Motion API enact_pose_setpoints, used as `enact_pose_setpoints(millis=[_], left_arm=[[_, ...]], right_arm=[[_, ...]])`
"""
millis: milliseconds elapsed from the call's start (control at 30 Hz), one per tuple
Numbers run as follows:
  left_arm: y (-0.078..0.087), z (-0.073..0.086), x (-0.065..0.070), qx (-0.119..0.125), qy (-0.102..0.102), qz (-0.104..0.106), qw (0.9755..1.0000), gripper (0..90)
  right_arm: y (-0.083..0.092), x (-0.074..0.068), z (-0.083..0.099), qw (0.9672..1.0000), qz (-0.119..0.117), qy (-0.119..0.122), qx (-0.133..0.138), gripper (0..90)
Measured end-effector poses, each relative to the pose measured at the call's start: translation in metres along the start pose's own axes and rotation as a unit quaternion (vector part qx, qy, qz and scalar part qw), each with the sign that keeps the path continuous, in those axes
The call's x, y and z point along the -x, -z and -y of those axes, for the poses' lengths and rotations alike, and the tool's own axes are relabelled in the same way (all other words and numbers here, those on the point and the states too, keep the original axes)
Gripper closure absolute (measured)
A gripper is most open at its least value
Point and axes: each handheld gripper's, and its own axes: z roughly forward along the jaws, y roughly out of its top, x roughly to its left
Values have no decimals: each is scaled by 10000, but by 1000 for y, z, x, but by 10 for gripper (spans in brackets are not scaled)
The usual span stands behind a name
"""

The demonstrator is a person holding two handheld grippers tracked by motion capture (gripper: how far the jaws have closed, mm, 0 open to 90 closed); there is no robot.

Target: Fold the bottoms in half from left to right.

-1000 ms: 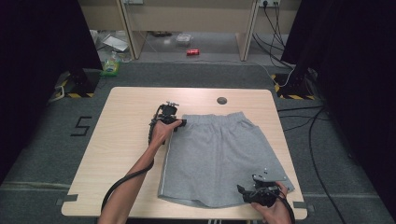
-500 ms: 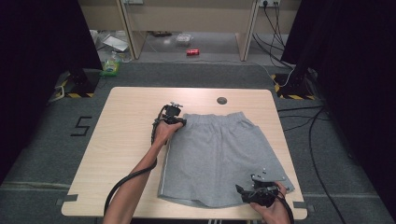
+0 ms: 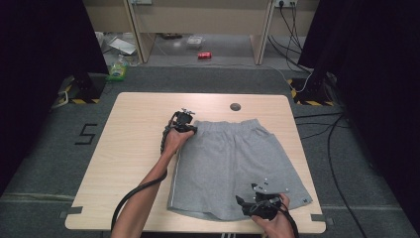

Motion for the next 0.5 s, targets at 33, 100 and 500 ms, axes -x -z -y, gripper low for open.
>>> enact_pose_setpoints(millis=[33,100,500], left_arm=[[0,0,0,-3,21,9,10000,769],[0,0,0,-16,7,1,10000,769],[0,1,-5,29,103,153,9998,768]], right_arm=[[-1,-3,-1,10000,-13,31,19,270],[-5,-9,-3,10000,-42,72,50,271],[-45,-75,-33,9963,-635,563,140,283]])
